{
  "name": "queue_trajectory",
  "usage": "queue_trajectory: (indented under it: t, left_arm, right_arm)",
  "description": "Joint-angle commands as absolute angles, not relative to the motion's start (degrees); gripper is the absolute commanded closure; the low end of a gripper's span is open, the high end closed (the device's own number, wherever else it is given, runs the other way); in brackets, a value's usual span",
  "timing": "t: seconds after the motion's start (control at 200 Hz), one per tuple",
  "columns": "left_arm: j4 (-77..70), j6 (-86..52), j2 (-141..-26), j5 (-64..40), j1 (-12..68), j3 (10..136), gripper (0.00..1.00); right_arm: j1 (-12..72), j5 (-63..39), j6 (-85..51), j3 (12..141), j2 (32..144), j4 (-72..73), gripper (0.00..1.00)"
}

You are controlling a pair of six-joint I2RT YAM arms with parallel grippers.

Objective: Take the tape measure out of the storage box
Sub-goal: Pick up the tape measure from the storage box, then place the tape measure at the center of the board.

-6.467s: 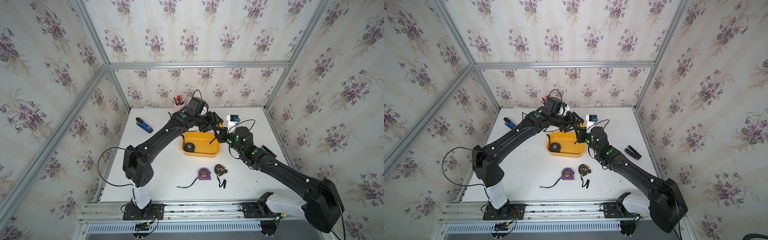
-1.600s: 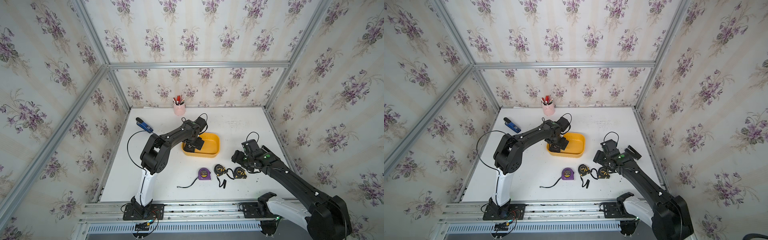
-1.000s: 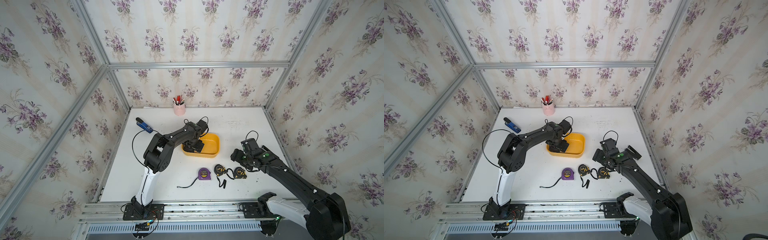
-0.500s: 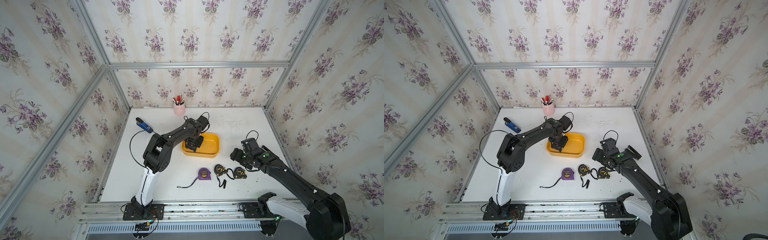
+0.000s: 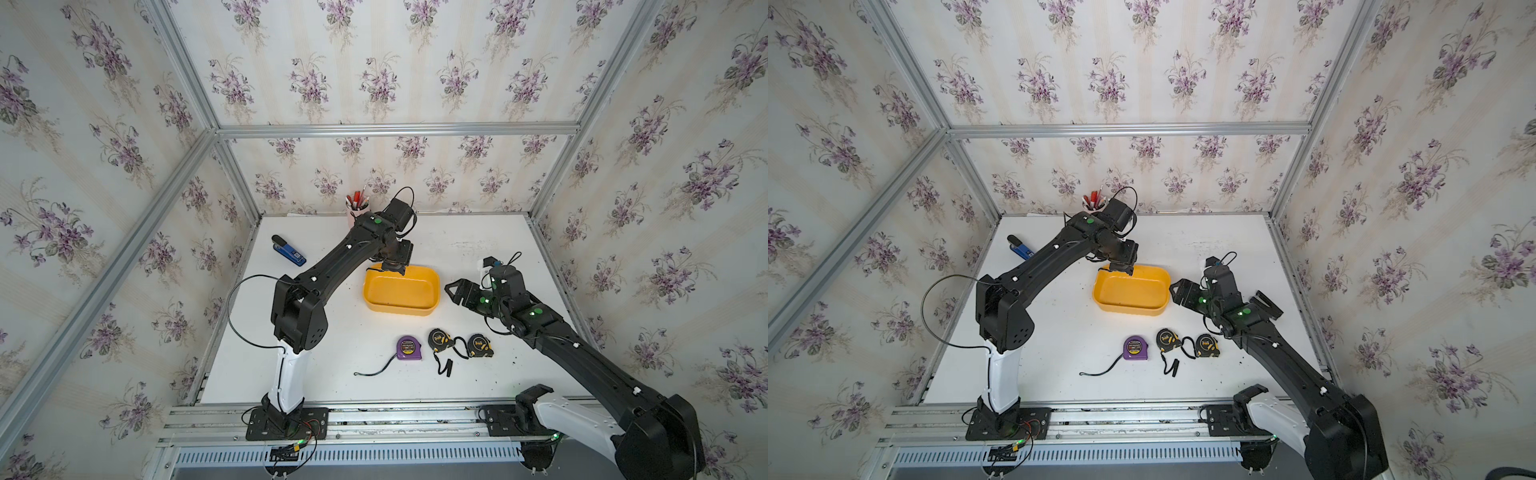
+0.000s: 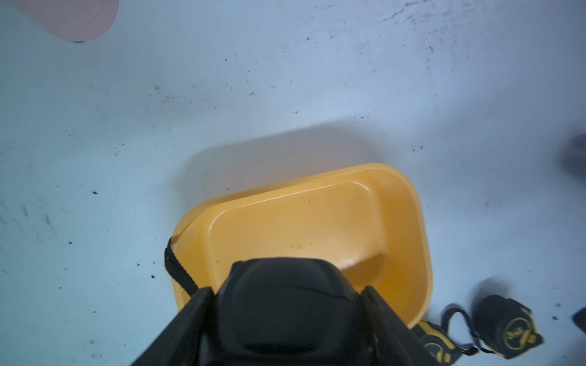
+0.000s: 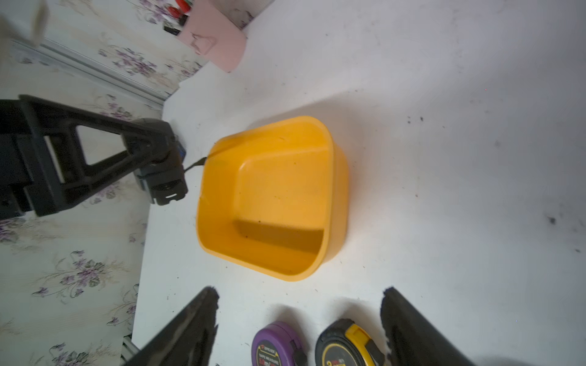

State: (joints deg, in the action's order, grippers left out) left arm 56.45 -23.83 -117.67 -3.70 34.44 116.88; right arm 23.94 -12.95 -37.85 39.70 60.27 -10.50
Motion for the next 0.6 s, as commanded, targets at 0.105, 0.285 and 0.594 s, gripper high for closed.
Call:
queue_trajectory:
  t: [0.105, 0.285, 0.594]
  left_arm:
    - [48.5, -37.9, -114.1, -19.5, 33.8, 115.6, 0.71]
    - [42.5, -46.1, -113.0, -26.9, 33.8, 113.1, 0.75]
    - [37.8, -51.9, -113.4, -29.9, 34.5, 110.9, 0.78]
  right_arm:
    - [23.8, -19.6, -36.9, 37.9, 60.5, 7.6, 0.17]
    - [25.1, -22.1, -38.0, 38.2, 62.7, 13.8, 0.17]
    - [27.1, -21.9, -38.1, 39.0, 64.6, 17.7, 0.17]
